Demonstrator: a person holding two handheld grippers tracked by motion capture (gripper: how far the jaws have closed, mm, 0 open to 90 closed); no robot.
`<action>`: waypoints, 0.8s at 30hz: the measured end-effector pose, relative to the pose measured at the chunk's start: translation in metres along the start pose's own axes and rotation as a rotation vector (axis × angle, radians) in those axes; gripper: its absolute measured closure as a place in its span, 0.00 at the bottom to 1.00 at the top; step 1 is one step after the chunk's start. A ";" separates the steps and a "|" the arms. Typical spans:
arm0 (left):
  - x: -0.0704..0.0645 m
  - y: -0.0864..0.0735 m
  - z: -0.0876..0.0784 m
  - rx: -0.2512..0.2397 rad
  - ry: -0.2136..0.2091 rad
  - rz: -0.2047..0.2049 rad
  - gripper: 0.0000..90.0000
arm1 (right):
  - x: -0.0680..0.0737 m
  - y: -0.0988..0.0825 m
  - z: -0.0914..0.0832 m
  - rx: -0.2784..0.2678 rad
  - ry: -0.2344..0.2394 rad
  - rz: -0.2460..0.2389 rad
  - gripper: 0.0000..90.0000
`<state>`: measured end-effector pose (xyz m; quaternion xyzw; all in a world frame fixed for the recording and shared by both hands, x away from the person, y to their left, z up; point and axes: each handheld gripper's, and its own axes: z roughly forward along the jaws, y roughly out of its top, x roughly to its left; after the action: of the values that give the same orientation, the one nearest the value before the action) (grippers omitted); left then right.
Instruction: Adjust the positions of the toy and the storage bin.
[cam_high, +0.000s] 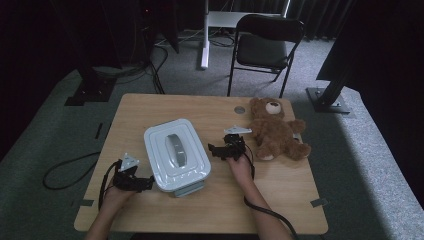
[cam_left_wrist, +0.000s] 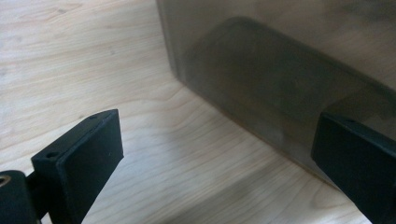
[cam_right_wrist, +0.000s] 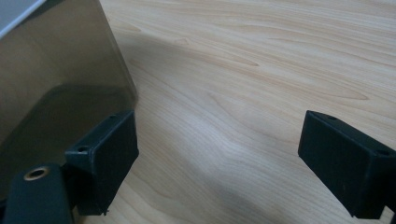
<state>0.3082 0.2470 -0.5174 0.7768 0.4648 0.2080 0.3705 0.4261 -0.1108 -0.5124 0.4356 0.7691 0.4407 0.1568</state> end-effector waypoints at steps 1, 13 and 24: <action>-0.001 0.001 0.001 -0.004 -0.002 0.000 0.03 | -0.001 0.001 0.001 0.007 -0.004 -0.001 0.13; -0.007 0.011 0.012 0.018 0.016 0.017 0.03 | -0.002 0.006 0.017 0.048 0.054 -0.013 0.13; -0.011 0.011 0.011 -0.008 -0.006 0.021 0.03 | 0.002 0.001 0.023 0.049 0.151 -0.029 0.16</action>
<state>0.3167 0.2299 -0.5160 0.7807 0.4547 0.2115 0.3728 0.4399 -0.0968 -0.5237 0.3935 0.7956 0.4508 0.0942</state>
